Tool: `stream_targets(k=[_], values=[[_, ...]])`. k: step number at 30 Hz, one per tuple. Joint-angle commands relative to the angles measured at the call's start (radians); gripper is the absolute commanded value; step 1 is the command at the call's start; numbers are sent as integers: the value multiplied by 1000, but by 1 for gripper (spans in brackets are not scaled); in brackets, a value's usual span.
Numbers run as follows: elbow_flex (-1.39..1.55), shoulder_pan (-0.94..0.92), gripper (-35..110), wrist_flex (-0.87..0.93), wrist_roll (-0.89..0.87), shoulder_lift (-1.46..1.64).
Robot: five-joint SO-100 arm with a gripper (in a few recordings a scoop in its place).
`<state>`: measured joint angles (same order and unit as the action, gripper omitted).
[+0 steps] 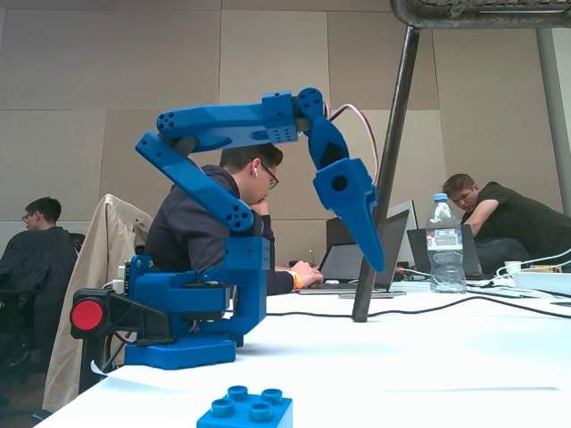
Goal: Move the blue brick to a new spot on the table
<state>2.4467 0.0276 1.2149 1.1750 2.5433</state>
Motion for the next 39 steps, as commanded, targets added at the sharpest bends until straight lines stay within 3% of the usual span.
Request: stream_targets(k=[1, 8, 16, 24, 35, 39], values=[[69, 120, 0, -9, -25, 84], [336, 156, 0, -3, 78, 284], [617, 21, 0, 77, 241, 730], [746, -66, 0, 37, 413, 793], [775, -6, 2, -2, 350, 795], [775, -9, 3, -2, 230, 795]])
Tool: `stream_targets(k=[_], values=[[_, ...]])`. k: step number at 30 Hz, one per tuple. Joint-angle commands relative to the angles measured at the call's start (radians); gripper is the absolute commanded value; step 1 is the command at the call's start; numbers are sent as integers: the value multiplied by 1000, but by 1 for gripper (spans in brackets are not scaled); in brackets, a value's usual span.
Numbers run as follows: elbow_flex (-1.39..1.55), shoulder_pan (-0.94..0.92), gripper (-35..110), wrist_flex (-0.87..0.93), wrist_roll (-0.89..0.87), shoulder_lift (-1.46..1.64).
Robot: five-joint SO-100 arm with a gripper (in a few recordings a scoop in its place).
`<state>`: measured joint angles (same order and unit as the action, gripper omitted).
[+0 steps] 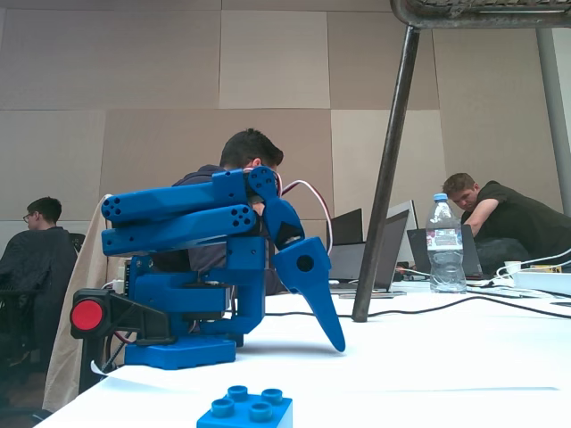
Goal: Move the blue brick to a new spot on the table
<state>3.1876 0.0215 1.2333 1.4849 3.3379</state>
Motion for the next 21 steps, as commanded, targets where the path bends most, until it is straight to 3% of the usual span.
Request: stream_targets(k=[1, 21], values=[[34, -3, 3, -20, -115, 0], [34, 2, 3, -20, -172, 0]])
